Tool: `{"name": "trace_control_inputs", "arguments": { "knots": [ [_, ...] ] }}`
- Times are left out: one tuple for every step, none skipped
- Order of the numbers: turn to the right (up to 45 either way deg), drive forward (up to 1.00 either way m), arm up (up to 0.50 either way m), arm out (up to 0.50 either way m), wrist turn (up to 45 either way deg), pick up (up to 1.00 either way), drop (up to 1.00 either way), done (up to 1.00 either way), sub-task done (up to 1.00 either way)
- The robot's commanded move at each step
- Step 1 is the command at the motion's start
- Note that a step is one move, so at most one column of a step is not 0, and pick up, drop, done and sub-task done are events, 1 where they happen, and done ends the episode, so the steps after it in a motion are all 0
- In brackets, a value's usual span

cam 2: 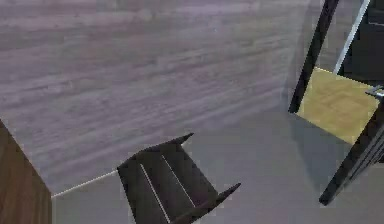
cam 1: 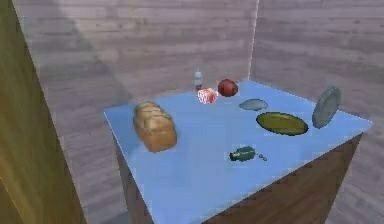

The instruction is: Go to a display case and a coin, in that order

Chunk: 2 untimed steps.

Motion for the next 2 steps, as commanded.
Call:
{"name": "trace_control_inputs", "arguments": {
  "knots": [
    [33.0, 0.00, 0.00, 0.00, 0.0, 0.00, 0.00, 0.00, 0.00],
    [0.0, 0.00, 0.00, 0.00, 0.0, 0.00, 0.00, 1.00, 0.00]
  ]
}}
